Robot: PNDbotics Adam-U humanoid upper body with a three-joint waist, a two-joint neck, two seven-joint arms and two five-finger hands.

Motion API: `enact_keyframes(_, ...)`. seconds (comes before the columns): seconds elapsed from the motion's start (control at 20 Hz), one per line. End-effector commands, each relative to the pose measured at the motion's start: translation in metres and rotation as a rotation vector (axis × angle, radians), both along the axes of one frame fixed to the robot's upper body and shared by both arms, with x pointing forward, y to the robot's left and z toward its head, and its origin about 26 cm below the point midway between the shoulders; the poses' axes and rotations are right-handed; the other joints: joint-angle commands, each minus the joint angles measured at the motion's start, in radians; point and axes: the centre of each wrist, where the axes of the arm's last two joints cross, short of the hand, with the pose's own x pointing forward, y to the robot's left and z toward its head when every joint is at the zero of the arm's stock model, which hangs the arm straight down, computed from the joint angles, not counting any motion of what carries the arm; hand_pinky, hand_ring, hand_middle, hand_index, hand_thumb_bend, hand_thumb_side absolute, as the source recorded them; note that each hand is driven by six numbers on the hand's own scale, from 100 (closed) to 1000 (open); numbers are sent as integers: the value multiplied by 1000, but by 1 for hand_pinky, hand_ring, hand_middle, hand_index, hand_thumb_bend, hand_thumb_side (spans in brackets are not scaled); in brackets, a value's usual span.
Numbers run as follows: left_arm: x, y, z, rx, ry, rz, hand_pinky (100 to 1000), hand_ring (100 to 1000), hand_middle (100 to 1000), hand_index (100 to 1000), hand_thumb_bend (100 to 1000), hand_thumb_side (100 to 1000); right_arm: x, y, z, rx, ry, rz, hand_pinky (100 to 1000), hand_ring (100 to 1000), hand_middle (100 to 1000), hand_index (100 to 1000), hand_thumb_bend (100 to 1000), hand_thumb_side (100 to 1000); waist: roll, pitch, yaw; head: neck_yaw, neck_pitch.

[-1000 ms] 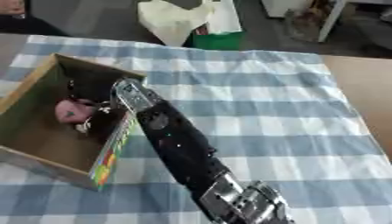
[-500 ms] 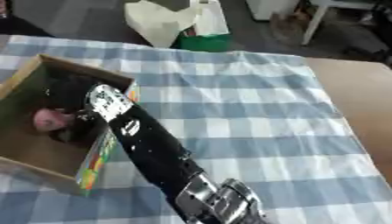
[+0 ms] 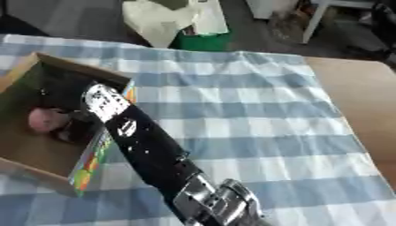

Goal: Pick up objects on the table and place them in the box.

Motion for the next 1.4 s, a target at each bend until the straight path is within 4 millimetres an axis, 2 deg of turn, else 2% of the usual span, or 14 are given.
enact_keyframes(0.05, -2, 1, 8, 27, -16, -3, 503, 390, 580, 767, 154, 567, -2, 0, 20, 23, -12, 8, 762, 929, 859, 930, 548, 646, 16, -15, 1, -1, 9)
enact_keyframes(0.2, -2, 1, 7, 27, -13, -6, 503, 390, 580, 768, 155, 567, -4, -1, 28, 41, -6, 7, 773, 941, 882, 954, 631, 651, 21, -17, 1, 0, 9)
enact_keyframes(0.45, -3, 1, 5, 28, -7, -8, 502, 389, 580, 768, 157, 568, -6, -5, 45, 99, -10, 17, 780, 939, 880, 955, 665, 655, 27, -22, -1, 6, 10)
enact_keyframes(0.5, -3, 1, 5, 28, -6, -8, 502, 390, 580, 768, 160, 571, -7, -7, 49, 117, -11, 20, 782, 937, 879, 953, 639, 672, 29, -24, -2, 10, 10)
enact_keyframes(0.55, -4, 1, 5, 28, -5, -6, 501, 390, 580, 767, 157, 568, -8, -9, 55, 136, -13, 23, 783, 936, 878, 952, 675, 666, 30, -26, -3, 14, 10)
enact_keyframes(1.0, -6, 3, 2, 27, 8, 8, 501, 389, 580, 767, 159, 569, -19, -41, 106, 304, -7, 84, 793, 926, 866, 948, 696, 707, 39, -39, -22, 76, 18)
enact_keyframes(1.2, -8, 4, 0, 24, 15, 20, 501, 389, 580, 767, 161, 569, -29, -65, 130, 381, -12, 118, 799, 918, 857, 945, 713, 741, 46, -42, -38, 102, 26)
enact_keyframes(1.4, -9, 5, -2, 23, 21, 25, 500, 388, 580, 767, 162, 570, -39, -85, 142, 468, 27, 148, 812, 909, 846, 943, 759, 747, 58, -45, -53, 126, 39)
